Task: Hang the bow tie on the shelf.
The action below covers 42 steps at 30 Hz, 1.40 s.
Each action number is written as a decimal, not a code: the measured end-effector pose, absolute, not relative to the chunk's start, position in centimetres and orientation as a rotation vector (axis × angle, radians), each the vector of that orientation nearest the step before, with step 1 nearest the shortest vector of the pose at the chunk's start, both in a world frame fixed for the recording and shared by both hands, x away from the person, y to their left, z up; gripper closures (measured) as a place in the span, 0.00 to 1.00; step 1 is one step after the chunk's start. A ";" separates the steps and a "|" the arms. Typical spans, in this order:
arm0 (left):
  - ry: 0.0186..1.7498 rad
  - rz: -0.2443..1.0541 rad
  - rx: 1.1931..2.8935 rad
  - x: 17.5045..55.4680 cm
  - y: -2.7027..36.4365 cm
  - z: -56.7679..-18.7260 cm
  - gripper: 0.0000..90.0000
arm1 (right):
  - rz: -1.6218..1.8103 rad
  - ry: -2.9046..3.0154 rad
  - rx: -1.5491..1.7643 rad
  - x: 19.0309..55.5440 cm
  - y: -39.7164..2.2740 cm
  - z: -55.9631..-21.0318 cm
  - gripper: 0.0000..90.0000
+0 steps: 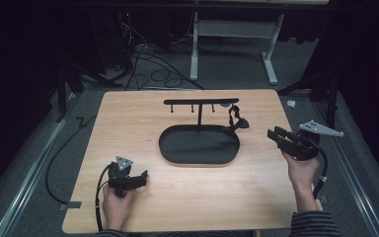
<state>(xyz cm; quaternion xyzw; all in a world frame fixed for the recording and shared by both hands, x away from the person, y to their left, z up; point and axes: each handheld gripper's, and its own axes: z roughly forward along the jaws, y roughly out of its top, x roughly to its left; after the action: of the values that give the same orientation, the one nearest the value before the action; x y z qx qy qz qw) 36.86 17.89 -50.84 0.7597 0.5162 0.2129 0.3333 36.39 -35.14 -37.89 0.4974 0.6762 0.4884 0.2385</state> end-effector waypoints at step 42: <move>1.348 0.556 1.984 36.9 17.9 -50.8 0.17 | 1.324 1.852 1.440 33.3 -35.8 -41.8 0.69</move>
<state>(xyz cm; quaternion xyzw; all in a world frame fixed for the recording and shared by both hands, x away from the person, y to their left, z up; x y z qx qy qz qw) 36.86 17.88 -50.84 0.7597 0.5162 0.2131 0.3332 33.29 -35.75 -41.76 0.5211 0.6702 0.4794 0.2222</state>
